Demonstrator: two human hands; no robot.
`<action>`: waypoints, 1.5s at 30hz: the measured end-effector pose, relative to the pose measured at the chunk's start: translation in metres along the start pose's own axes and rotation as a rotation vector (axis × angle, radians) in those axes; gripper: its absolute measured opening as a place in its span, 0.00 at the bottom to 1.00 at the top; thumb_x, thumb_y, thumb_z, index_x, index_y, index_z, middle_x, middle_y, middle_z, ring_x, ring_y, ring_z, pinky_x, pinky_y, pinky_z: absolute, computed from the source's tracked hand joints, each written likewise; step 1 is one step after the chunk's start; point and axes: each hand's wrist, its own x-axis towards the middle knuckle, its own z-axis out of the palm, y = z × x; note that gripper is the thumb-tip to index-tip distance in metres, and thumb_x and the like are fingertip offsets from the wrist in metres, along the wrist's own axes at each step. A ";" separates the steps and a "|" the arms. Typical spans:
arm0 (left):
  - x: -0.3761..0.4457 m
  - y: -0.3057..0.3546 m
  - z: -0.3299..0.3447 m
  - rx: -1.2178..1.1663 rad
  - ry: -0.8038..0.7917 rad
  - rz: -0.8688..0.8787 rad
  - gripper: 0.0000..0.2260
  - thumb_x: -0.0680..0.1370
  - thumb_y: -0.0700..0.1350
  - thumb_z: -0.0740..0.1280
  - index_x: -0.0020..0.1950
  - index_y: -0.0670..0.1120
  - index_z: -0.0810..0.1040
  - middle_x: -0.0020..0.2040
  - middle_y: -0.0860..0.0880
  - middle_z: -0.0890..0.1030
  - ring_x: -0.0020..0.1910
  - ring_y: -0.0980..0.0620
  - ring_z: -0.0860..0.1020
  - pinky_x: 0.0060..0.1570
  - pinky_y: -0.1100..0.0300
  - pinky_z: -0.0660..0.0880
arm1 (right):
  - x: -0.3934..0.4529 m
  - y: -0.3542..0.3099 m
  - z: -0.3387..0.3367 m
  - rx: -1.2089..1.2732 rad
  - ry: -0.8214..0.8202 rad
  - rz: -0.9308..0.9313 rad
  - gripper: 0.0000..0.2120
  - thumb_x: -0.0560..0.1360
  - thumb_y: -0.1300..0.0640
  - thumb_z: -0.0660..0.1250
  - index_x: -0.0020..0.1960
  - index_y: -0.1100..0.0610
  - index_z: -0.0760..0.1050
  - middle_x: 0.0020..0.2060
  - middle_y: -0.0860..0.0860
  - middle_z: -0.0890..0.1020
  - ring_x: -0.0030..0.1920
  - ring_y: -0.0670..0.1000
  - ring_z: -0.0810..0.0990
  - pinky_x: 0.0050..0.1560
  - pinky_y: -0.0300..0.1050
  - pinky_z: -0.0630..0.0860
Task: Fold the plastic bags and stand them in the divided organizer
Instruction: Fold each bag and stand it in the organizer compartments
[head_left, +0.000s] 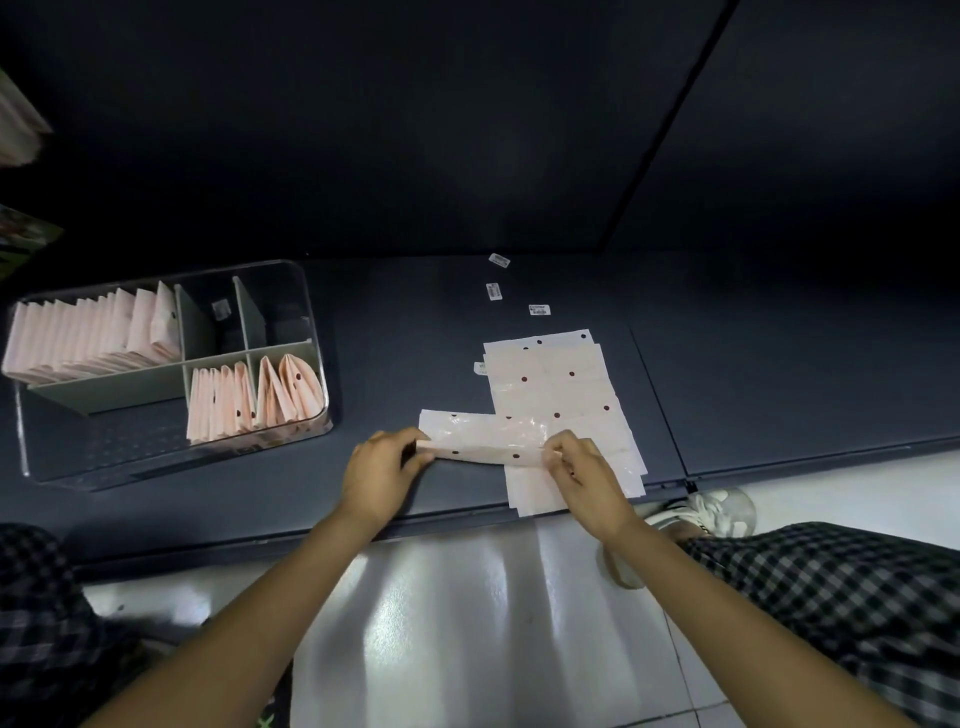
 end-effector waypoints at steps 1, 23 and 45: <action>0.003 0.001 0.001 -0.025 0.009 -0.033 0.07 0.75 0.45 0.69 0.51 0.45 0.81 0.43 0.45 0.83 0.47 0.43 0.78 0.42 0.56 0.68 | 0.003 -0.001 0.000 0.076 0.003 0.045 0.02 0.79 0.53 0.62 0.48 0.48 0.69 0.45 0.48 0.74 0.46 0.48 0.73 0.44 0.35 0.69; -0.013 0.024 0.048 0.577 -0.302 0.395 0.35 0.79 0.64 0.49 0.77 0.46 0.37 0.76 0.42 0.35 0.75 0.45 0.35 0.72 0.55 0.31 | 0.058 -0.004 0.005 0.050 0.145 0.468 0.21 0.75 0.52 0.68 0.30 0.64 0.71 0.26 0.54 0.73 0.32 0.51 0.70 0.36 0.41 0.66; -0.008 0.011 0.031 0.621 -0.386 0.352 0.30 0.78 0.66 0.48 0.71 0.63 0.33 0.74 0.37 0.31 0.73 0.41 0.30 0.70 0.52 0.31 | 0.014 0.009 0.042 -0.548 -0.104 -0.144 0.30 0.81 0.42 0.44 0.77 0.54 0.41 0.76 0.46 0.42 0.76 0.45 0.39 0.75 0.44 0.37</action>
